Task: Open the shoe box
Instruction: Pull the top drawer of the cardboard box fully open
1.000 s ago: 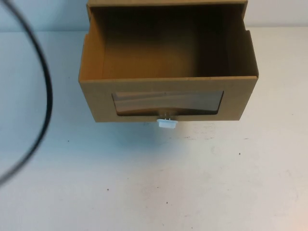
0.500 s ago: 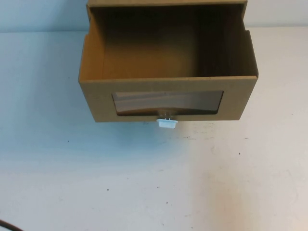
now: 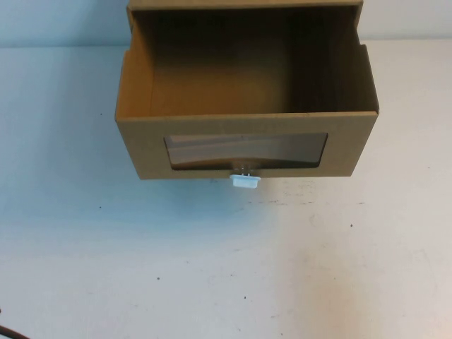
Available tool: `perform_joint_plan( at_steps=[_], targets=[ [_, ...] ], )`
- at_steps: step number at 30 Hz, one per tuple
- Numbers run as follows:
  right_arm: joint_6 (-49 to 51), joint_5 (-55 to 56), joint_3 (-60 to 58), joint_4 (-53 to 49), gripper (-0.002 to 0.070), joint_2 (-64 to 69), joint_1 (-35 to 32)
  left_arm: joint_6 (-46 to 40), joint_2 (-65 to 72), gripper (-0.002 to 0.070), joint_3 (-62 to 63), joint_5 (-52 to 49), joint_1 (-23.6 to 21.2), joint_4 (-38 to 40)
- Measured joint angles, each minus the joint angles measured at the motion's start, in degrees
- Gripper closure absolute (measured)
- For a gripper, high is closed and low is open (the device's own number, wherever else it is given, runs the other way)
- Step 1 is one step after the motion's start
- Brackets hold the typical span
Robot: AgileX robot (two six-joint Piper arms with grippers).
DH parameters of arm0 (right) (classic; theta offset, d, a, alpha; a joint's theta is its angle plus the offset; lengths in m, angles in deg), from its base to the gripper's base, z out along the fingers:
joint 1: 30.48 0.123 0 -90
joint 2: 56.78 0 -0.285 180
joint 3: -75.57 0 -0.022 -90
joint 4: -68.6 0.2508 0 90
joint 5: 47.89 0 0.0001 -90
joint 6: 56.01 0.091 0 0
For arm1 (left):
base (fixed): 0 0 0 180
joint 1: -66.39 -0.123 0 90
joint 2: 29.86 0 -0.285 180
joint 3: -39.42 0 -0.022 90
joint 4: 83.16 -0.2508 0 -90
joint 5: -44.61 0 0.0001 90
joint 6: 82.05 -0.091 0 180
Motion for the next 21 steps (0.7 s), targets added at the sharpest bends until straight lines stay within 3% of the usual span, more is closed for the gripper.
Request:
perform_joint_plan(
  at_steps=[9,21],
  targets=[
    [0.1,0.0,0.0,0.0,0.069,0.0,0.0,0.0,-2.17,0.068,-2.01,0.43,-0.14,-2.26],
    [0.1,0.0,0.0,0.0,0.0689,0.0,0.0,4.17,-16.98,0.068,-23.45,16.67,-0.27,-13.16]
  ],
)
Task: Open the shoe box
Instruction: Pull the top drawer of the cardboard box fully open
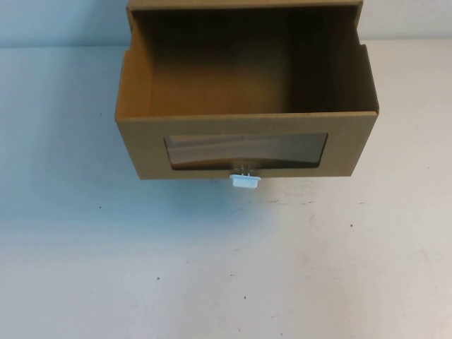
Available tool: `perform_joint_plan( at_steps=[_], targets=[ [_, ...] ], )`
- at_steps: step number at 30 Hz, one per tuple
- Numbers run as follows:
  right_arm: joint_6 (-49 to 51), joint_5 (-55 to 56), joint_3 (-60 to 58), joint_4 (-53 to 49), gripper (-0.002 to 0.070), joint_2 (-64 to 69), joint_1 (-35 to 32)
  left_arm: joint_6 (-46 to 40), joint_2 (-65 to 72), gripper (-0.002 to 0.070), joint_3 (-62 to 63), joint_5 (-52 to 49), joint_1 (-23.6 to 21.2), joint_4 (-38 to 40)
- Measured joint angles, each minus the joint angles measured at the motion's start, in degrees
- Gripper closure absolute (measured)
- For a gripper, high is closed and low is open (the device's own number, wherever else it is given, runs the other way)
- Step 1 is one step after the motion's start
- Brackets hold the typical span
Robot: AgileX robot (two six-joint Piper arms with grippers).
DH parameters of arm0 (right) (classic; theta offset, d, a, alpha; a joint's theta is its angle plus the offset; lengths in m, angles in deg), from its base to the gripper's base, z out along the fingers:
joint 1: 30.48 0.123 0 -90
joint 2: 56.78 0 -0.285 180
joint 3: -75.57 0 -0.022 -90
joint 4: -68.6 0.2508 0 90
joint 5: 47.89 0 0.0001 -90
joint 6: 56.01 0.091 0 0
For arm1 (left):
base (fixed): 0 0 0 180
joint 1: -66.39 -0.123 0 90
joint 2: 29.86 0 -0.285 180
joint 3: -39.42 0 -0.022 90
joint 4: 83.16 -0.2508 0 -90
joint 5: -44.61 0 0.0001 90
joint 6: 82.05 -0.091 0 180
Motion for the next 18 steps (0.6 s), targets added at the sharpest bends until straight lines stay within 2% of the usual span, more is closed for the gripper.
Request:
perform_joint_plan(
  at_steps=[7,12,18],
  targets=[
    [0.11,0.0,0.0,0.0,0.0689,0.0,0.0,3.75,-1.45,0.068,-1.63,-6.53,0.0,-9.41],
    [0.11,0.0,0.0,0.0,0.0689,0.0,0.0,12.03,-1.51,0.068,-1.72,-16.02,0.0,-13.75],
    [0.11,0.0,0.0,0.0,0.0689,0.0,0.0,14.59,-1.51,0.068,-1.72,-17.73,0.0,-17.1]
  ],
)
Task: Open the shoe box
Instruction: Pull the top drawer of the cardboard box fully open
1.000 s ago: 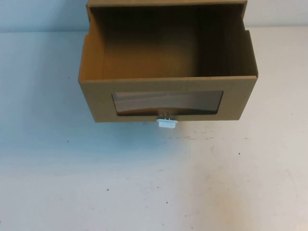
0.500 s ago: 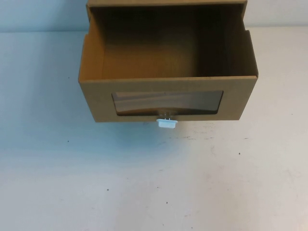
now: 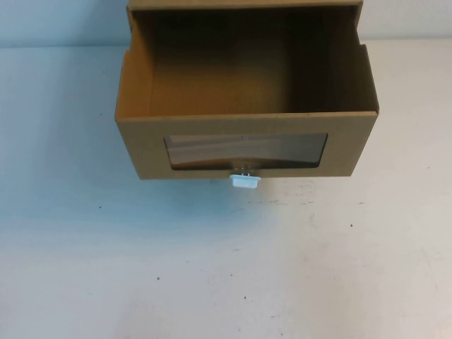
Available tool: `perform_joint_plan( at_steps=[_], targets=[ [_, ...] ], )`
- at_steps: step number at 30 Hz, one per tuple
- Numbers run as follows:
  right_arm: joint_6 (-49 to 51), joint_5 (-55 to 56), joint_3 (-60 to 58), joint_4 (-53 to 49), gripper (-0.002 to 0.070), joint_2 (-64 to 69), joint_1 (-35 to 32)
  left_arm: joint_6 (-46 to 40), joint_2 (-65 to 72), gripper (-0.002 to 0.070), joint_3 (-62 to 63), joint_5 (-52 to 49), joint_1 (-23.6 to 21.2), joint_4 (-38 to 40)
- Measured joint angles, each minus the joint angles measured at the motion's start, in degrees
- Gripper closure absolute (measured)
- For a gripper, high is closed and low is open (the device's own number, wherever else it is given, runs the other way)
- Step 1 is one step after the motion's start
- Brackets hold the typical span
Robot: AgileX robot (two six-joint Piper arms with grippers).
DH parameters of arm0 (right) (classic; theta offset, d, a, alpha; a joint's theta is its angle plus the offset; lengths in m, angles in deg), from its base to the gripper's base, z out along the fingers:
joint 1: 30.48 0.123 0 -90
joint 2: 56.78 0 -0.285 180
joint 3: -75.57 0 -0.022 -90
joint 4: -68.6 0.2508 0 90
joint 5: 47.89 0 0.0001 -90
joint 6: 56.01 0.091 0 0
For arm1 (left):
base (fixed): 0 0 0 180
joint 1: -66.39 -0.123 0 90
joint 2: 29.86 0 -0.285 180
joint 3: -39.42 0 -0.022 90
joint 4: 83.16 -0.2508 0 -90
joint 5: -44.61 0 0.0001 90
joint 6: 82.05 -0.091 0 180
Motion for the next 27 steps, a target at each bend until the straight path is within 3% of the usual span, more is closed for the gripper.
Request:
perform_joint_plan(
  at_steps=[27],
  targets=[
    [0.0,0.64,0.0,0.0,0.0689,-1.06,-0.94,0.46,-0.08,0.068,0.0,-0.29,0.0,-0.56]
  ],
)
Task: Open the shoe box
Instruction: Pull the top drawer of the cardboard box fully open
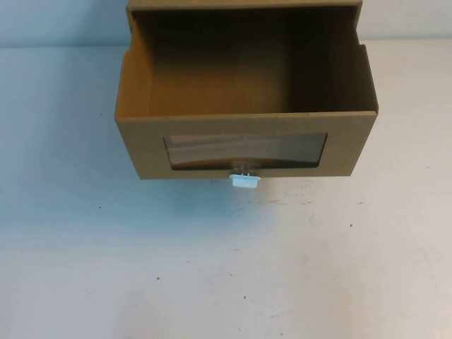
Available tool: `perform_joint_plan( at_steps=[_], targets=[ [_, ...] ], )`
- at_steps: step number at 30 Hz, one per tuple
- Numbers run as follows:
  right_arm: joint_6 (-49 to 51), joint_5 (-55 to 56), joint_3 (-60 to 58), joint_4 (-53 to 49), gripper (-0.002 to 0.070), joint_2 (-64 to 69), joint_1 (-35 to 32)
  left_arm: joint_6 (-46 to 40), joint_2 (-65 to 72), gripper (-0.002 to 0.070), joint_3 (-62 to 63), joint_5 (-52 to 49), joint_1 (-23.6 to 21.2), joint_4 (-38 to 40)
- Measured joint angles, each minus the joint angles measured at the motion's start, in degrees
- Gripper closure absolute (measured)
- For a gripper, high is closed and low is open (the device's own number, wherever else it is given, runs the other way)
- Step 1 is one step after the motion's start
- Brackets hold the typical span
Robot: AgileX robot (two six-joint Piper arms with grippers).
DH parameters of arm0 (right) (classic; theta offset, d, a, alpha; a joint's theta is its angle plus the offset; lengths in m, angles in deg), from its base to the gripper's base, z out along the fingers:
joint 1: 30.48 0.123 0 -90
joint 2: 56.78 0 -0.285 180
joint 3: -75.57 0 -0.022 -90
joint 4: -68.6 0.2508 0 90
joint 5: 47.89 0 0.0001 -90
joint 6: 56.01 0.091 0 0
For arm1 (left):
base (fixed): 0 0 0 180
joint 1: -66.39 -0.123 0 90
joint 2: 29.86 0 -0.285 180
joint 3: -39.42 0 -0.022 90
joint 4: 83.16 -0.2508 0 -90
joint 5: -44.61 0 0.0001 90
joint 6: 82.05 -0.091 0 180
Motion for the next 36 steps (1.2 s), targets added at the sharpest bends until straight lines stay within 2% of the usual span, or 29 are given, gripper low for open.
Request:
perform_joint_plan(
  at_steps=[4,10,13,16,20,23,28,30,36],
  targets=[
    [3.22,6.53,0.0,2.0,0.069,-2.74,-8.04,0.0,0.0,0.068,0.0,0.0,0.0,0.0],
    [8.57,23.98,0.0,11.01,0.0689,-5.07,-31.45,0.0,0.0,0.068,0.0,-0.13,0.0,0.0],
    [9.1,32.15,0.0,16.88,0.0689,-5.07,-40.23,0.0,0.0,0.068,0.0,-0.13,0.0,0.0],
    [9.19,38.71,-0.51,21.36,0.0689,-5.07,-45.59,0.0,0.0,0.068,0.0,-0.13,0.0,0.0],
    [8.56,49.9,-3.91,23.07,0.0689,-3.87,-47.57,0.0,0.0,0.068,0.0,-0.13,0.0,0.0],
    [1.09,52.19,-7.87,28.97,0.0689,-4.41,-47.7,0.0,0.0,0.068,0.0,-0.17,0.0,0.0],
    [-28.37,48.94,-16.42,51.58,0.0689,-9.08,-50.16,0.0,0.0,0.068,0.0,-0.17,0.0,0.0],
    [-36.04,48.18,-19.92,57.09,0.0689,-11.29,-51.93,0.0,0.0,0.068,0.0,-0.17,0.0,0.0],
    [-42.26,47.78,-29.03,64.22,0.0689,-18.66,-59.87,0.0,0.0,0.068,0.0,-0.17,0.0,0.0]
  ],
)
